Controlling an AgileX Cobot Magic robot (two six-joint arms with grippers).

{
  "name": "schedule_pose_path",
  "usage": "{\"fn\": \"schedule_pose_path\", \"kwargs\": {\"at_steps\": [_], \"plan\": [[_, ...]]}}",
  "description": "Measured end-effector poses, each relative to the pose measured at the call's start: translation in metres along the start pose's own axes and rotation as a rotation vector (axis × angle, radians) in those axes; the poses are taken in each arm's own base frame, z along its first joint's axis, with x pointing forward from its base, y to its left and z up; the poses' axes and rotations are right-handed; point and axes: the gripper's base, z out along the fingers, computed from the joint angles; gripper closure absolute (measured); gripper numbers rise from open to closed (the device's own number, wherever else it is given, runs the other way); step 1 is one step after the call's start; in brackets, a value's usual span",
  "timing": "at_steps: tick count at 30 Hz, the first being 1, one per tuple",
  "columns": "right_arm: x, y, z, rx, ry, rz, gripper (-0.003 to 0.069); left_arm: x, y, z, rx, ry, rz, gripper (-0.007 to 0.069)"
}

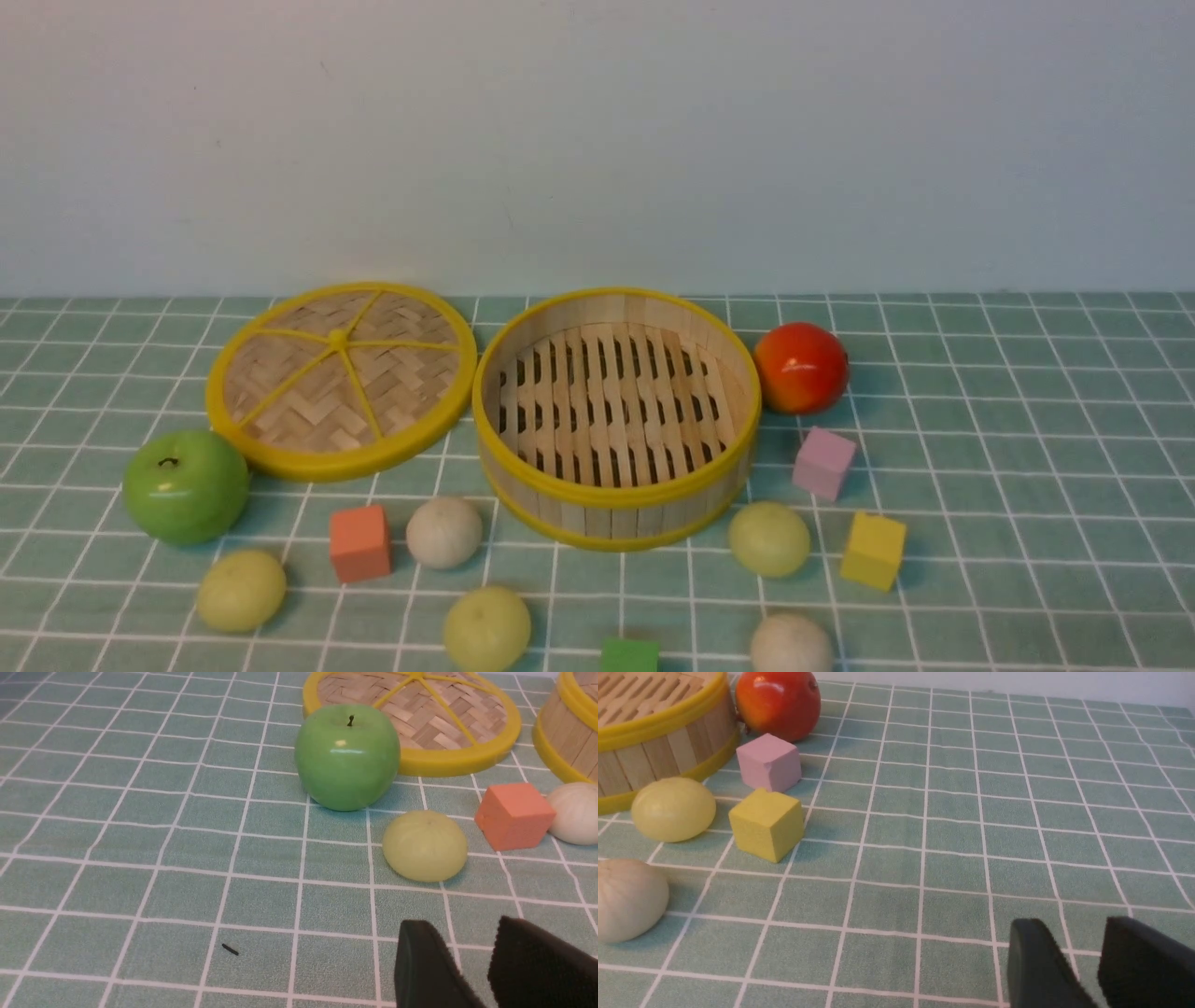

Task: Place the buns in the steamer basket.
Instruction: Use the left arm to grab a steamed stuffed bun

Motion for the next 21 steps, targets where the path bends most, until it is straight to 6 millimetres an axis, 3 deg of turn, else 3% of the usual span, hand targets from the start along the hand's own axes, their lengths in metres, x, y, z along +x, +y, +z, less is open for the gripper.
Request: {"fn": "schedule_pose_path", "kwargs": {"at_steps": [13,17,18,19,21], "plan": [[0.0,0.0,0.0,0.0,0.0,0.0,0.042,-0.003,0.001,0.0,-0.013,-0.037,0.054,0.0386],[0.0,0.0,0.0,0.0,0.0,0.0,0.042,-0.014,-0.004,-0.001,0.04,-0.159,-0.012,0.0386],[0.0,0.0,0.0,0.0,0.0,0.0,0.042,-0.026,-0.007,-0.004,0.087,-0.289,-0.038,0.0386],[0.0,0.0,0.0,0.0,0.0,0.0,0.042,-0.026,-0.007,-0.004,0.087,-0.289,-0.041,0.0386],[0.0,0.0,0.0,0.0,0.0,0.0,0.042,-0.041,-0.012,-0.011,0.152,-0.469,-0.06,0.0386]]}}
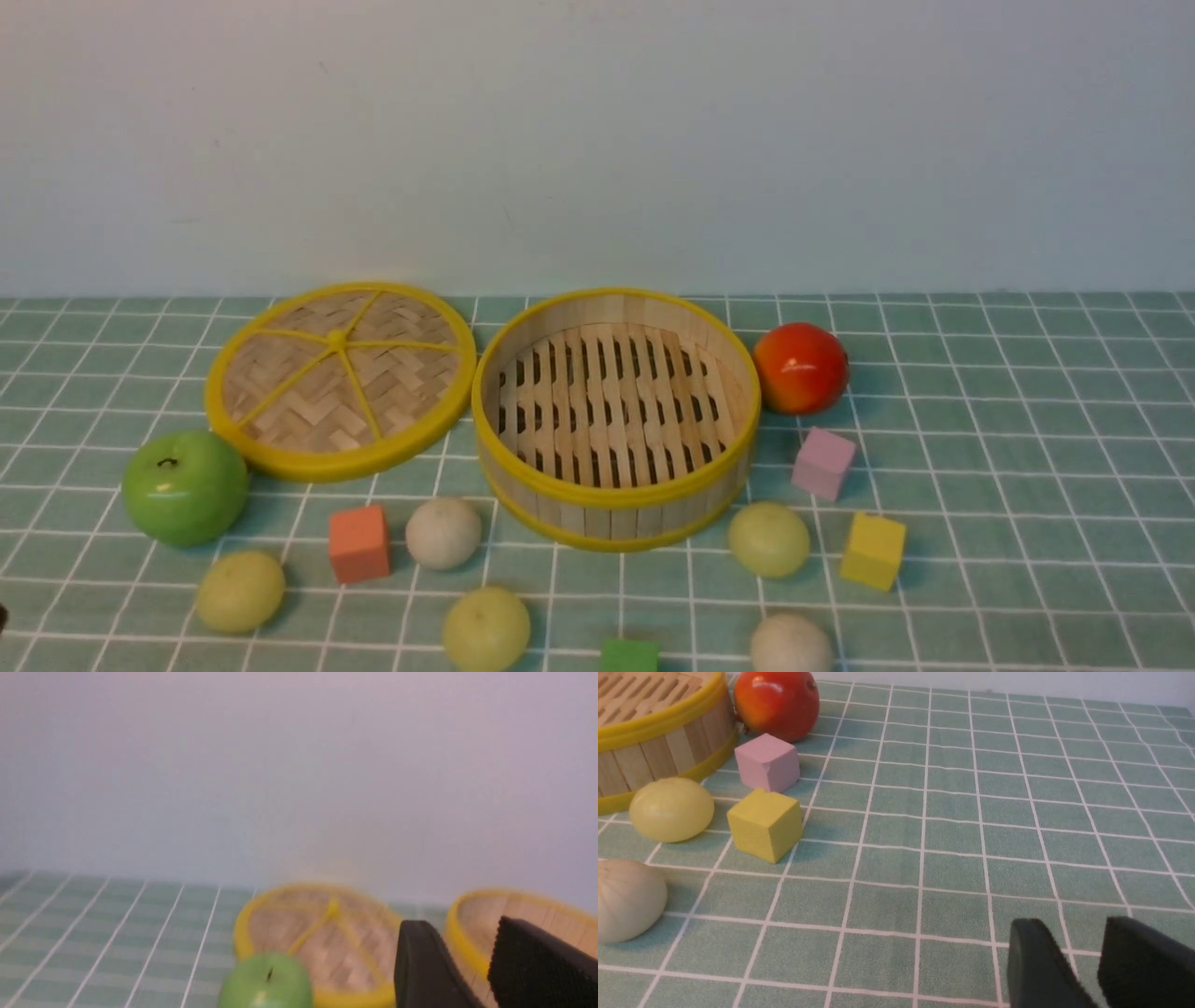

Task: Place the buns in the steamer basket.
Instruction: Use the left arm to grab a steamed stuffed bun

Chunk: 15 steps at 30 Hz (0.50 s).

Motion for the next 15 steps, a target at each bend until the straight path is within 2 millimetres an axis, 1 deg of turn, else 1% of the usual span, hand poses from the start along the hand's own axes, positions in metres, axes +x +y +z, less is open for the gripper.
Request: {"fn": "schedule_pose_path", "kwargs": {"at_steps": [1,2,5,7,9,10,11,12,13,14,15], "plan": [[0.0,0.0,0.0,0.0,0.0,0.0,0.042,-0.007,-0.002,0.0,0.026,-0.072,-0.021,0.0386],[0.0,0.0,0.0,0.0,0.0,0.0,0.042,-0.008,-0.003,0.0,0.03,-0.082,-0.026,0.0386],[0.0,0.0,0.0,0.0,0.0,0.0,0.042,-0.03,-0.007,-0.002,0.058,-0.182,-0.114,0.0386],[0.0,0.0,0.0,0.0,0.0,0.0,0.042,-0.066,-0.012,-0.004,0.07,-0.246,-0.15,0.0386],[0.0,0.0,0.0,0.0,0.0,0.0,0.042,-0.098,-0.016,-0.002,0.072,-0.265,-0.187,0.0386],[0.0,0.0,0.0,0.0,0.0,0.0,0.042,-0.112,-0.018,0.0,0.069,-0.262,-0.205,0.0386],[0.0,0.0,0.0,0.0,0.0,0.0,0.042,-0.133,-0.021,0.004,0.057,-0.241,-0.23,0.0386],[0.0,0.0,0.0,0.0,0.0,0.0,0.042,-0.145,-0.022,0.009,0.045,-0.214,-0.245,0.0386],[0.0,0.0,0.0,0.0,0.0,0.0,0.042,-0.151,-0.023,0.011,0.037,-0.197,-0.248,0.0386],[0.0,0.0,0.0,0.0,0.0,0.0,0.042,-0.167,-0.024,0.024,-0.004,-0.104,-0.265,0.0386],[0.0,0.0,0.0,0.0,0.0,0.0,0.042,-0.173,-0.024,0.033,-0.037,-0.027,-0.269,0.0386]]}}
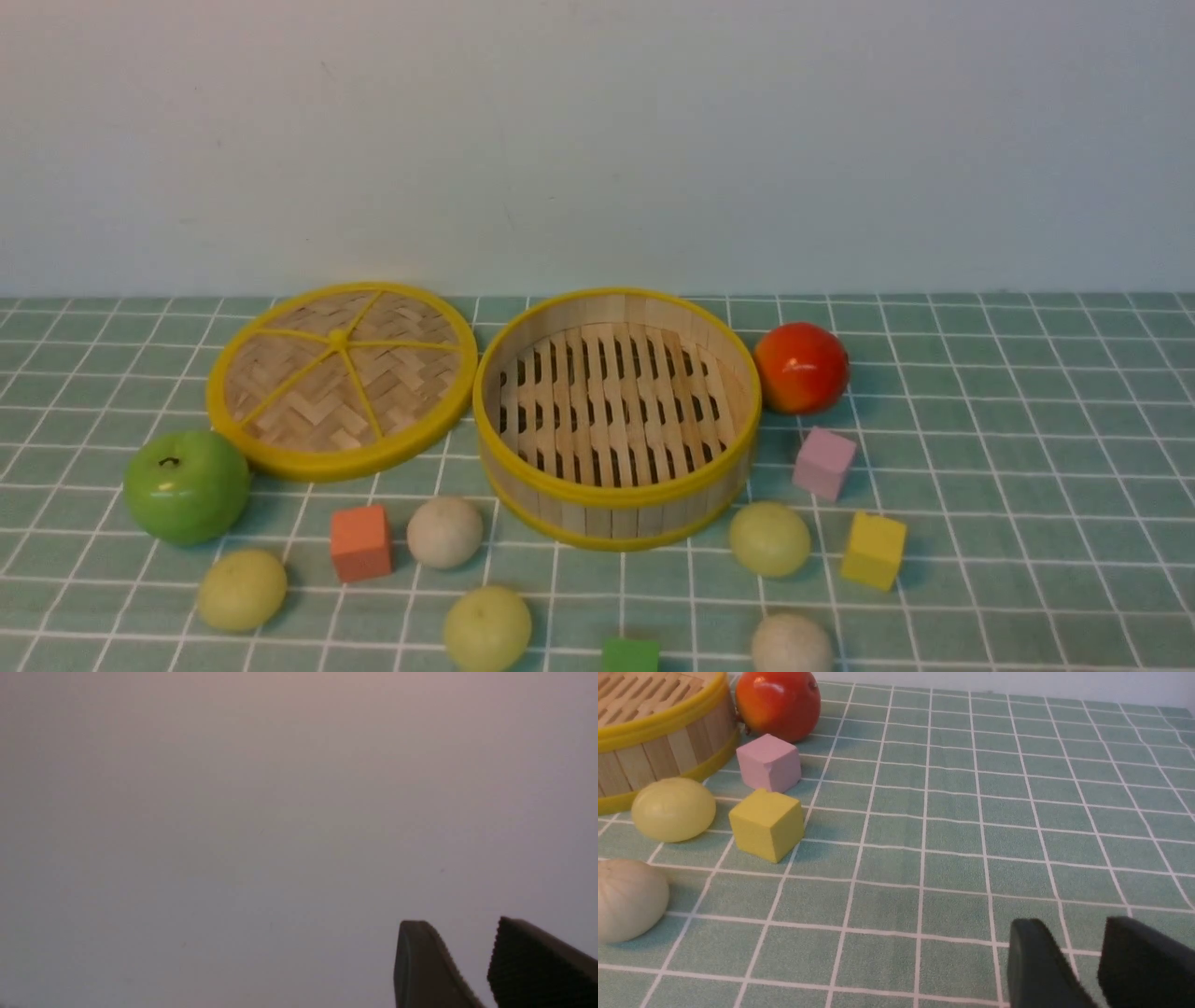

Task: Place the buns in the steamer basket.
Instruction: Use the left arm to grab a steamed stuffed bun

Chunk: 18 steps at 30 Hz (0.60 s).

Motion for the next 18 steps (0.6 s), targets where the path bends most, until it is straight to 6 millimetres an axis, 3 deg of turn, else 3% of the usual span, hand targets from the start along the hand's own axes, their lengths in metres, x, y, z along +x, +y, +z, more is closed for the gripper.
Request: {"fn": "schedule_pose_path", "kwargs": {"at_steps": [1,2,6,10,14,18], "plan": [[0.0,0.0,0.0,0.0,0.0,0.0,0.042,0.0,0.0,0.002,-0.009,0.016,0.0,0.0386],[0.0,0.0,0.0,0.0,0.0,0.0,0.042,0.0,0.001,0.019,-0.086,0.148,0.003,0.0386],[0.0,0.0,0.0,0.0,0.0,0.0,0.042,0.027,0.016,0.059,-0.258,0.458,0.062,0.0386],[0.0,0.0,0.0,0.0,0.0,0.0,0.042,0.052,0.027,0.086,-0.325,0.606,0.062,0.0386],[0.0,0.0,0.0,0.0,0.0,0.0,0.042,0.098,0.042,0.122,-0.411,0.834,-0.028,0.0386],[0.0,0.0,0.0,0.0,0.0,0.0,0.042,0.142,0.052,0.144,-0.475,1.031,-0.152,0.0386]]}}
